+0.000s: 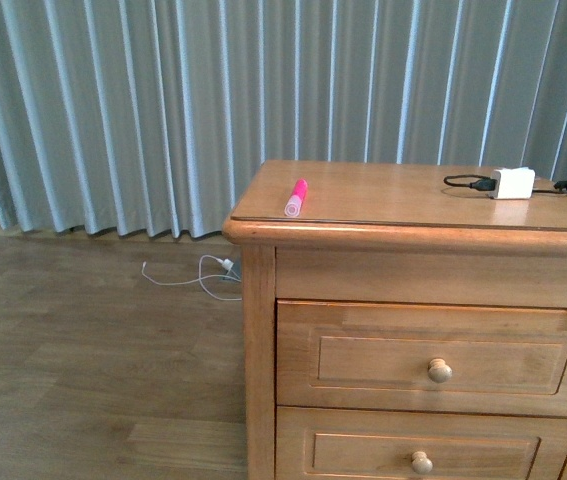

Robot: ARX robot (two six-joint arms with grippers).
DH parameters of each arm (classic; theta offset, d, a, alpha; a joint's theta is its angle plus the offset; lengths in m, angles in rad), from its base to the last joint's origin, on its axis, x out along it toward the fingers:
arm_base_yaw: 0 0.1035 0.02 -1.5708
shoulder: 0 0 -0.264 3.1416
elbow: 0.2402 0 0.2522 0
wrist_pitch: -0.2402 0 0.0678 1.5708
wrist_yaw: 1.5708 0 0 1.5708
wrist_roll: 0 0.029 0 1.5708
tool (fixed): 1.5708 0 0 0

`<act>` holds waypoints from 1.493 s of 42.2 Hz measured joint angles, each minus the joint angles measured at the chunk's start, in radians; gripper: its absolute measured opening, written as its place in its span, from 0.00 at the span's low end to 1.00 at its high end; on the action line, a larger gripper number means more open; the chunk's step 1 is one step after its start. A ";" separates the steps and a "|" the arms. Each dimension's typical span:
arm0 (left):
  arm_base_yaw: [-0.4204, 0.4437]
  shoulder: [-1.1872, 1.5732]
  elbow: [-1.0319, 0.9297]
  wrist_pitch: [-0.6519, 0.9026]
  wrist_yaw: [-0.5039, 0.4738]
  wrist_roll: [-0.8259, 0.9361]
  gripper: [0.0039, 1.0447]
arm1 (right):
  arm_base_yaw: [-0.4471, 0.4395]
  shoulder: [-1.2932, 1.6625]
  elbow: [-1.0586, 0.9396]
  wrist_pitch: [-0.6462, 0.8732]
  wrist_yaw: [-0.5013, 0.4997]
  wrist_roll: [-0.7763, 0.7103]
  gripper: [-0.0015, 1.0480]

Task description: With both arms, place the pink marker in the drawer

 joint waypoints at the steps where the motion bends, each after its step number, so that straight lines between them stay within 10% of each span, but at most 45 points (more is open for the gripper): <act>1: 0.000 0.000 0.000 0.000 0.000 0.000 0.94 | 0.008 0.066 0.034 0.009 0.009 0.009 0.92; 29: 0.000 0.000 0.000 0.000 0.000 0.000 0.94 | 0.064 0.837 0.621 0.219 0.173 -0.040 0.92; 63: 0.000 0.000 0.000 0.000 0.000 0.000 0.94 | 0.027 1.025 0.763 0.275 0.161 -0.096 0.92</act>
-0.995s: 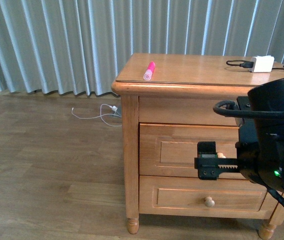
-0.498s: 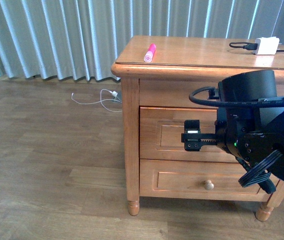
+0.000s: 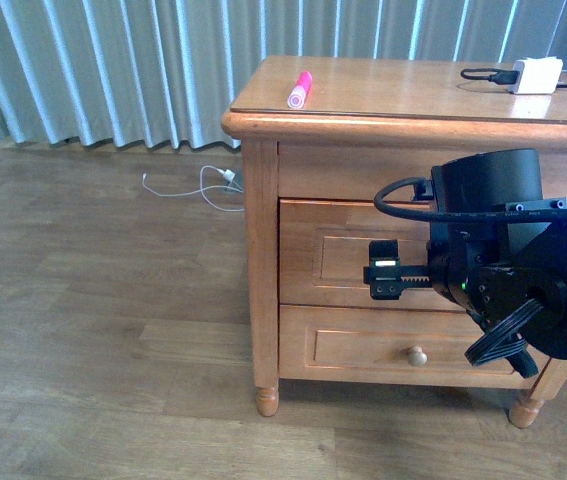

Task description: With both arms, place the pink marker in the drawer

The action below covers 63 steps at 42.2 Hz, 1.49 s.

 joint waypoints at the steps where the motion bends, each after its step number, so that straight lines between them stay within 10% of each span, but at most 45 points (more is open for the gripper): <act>1: 0.000 0.000 0.000 0.000 0.000 0.000 0.94 | 0.000 0.000 0.000 0.000 0.000 0.000 0.92; 18: 0.000 0.000 0.000 0.000 0.000 0.000 0.94 | -0.006 0.000 0.000 -0.007 0.006 0.001 0.90; 37: 0.000 0.000 0.000 0.000 0.000 0.000 0.94 | -0.013 0.002 0.003 -0.091 -0.003 0.002 0.22; 63: 0.000 0.000 0.000 0.000 0.000 0.000 0.94 | 0.040 -0.314 -0.341 -0.307 -0.170 0.097 0.17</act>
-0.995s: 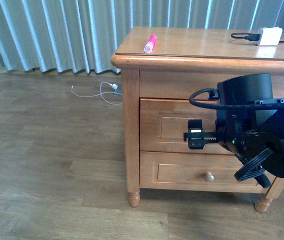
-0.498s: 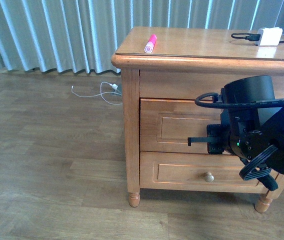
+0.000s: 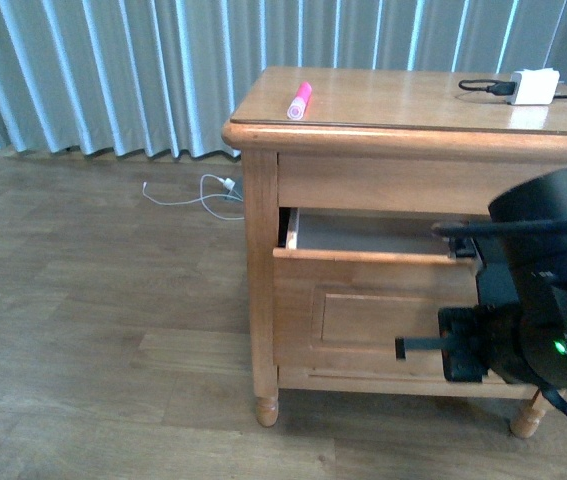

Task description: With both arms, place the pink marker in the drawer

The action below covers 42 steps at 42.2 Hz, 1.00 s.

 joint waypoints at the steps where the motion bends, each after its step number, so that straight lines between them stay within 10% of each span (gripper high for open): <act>1: 0.000 0.000 0.000 0.000 0.000 0.000 0.94 | 0.004 -0.009 -0.012 -0.003 -0.012 0.001 0.16; 5: 0.000 0.000 0.000 0.000 0.000 0.000 0.94 | 0.032 -0.069 -0.087 -0.019 -0.060 0.007 0.14; 26: 0.000 0.000 0.000 0.000 0.000 0.000 0.94 | 0.011 -0.731 -0.377 -0.148 -0.117 0.121 0.93; 42: 0.000 0.000 0.000 0.000 0.000 0.000 0.94 | -0.241 -1.301 -0.502 -0.373 -0.218 0.089 0.92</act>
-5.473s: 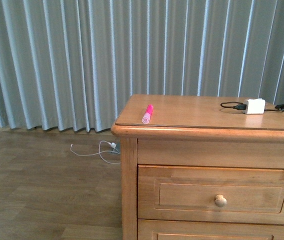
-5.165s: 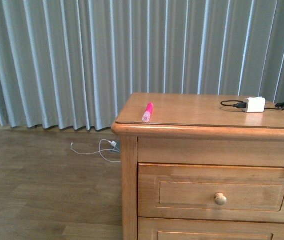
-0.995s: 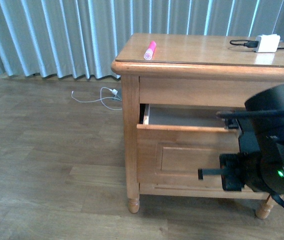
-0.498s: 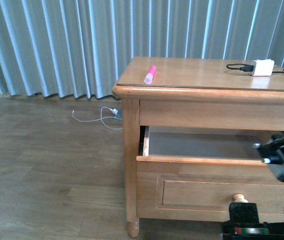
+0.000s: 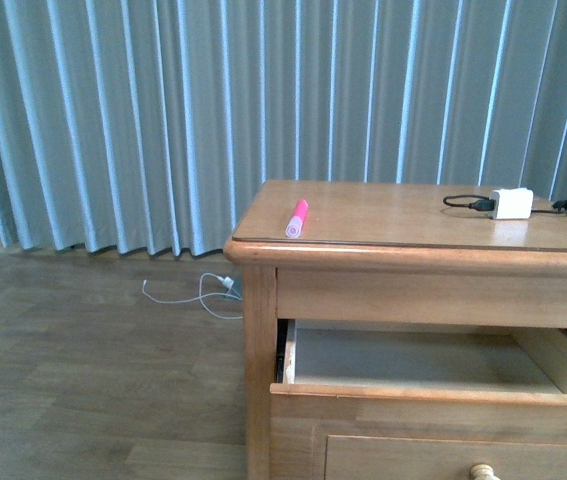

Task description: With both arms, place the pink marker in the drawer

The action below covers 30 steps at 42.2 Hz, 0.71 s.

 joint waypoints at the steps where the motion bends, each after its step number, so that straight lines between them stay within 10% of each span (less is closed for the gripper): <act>1: 0.000 0.000 0.000 0.000 0.000 0.000 0.94 | -0.008 -0.015 -0.005 0.000 0.003 -0.002 0.92; 10: 0.000 0.000 0.000 0.000 0.000 0.000 0.94 | -0.019 -0.043 -0.019 0.027 0.023 -0.028 0.90; 16: 0.000 0.000 0.000 0.000 0.000 0.000 0.94 | -0.078 -0.116 -0.188 0.452 0.084 -0.205 0.66; 23: 0.000 0.000 0.000 0.000 0.000 0.000 0.94 | -0.080 -0.187 -0.234 0.462 0.077 -0.259 0.35; 30: 0.000 0.000 0.000 0.000 0.000 0.000 0.94 | -0.080 -0.200 -0.244 0.457 0.078 -0.270 0.62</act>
